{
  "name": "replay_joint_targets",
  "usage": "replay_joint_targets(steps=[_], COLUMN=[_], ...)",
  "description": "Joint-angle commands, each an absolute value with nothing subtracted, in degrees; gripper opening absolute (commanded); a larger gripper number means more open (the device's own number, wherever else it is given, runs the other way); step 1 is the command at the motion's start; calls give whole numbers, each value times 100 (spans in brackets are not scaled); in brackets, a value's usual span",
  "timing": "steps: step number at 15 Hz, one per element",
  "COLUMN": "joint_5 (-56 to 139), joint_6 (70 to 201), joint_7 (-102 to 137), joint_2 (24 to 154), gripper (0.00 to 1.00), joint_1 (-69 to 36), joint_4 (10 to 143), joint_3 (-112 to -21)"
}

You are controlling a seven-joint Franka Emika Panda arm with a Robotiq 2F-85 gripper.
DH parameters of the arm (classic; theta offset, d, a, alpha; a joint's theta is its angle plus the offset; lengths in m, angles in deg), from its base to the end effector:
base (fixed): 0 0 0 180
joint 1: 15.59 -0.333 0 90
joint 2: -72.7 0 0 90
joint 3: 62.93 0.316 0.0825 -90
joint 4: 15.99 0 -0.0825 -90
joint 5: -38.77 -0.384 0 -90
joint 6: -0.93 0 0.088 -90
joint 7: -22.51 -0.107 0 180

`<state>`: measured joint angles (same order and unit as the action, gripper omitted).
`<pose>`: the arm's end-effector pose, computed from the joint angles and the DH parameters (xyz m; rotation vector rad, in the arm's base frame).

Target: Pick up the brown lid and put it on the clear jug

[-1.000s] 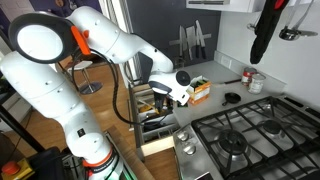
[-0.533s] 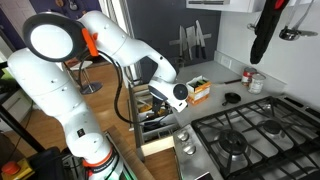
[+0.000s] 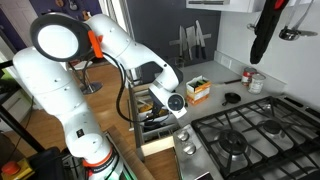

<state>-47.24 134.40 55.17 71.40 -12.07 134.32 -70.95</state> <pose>0.4086 -0.0657 0.2456 -2.0149 0.9714 -0.1708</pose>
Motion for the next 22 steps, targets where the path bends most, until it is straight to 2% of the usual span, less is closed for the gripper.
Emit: replay_joint_targets(steps=[1, 3, 5, 22], joint_5=[-5264, -5398, -5447, -5350], joint_6=[13545, 13505, 13430, 13216], joint_7=[5851, 5888, 5908, 6140], joint_2=[7235, 7201, 7122, 6579], gripper=[50, 47, 39, 38], joint_1=[-1119, -1102, -1080, -982], joint_4=[13470, 13508, 13566, 13383], joint_3=[-7003, -7000, -7006, -6993])
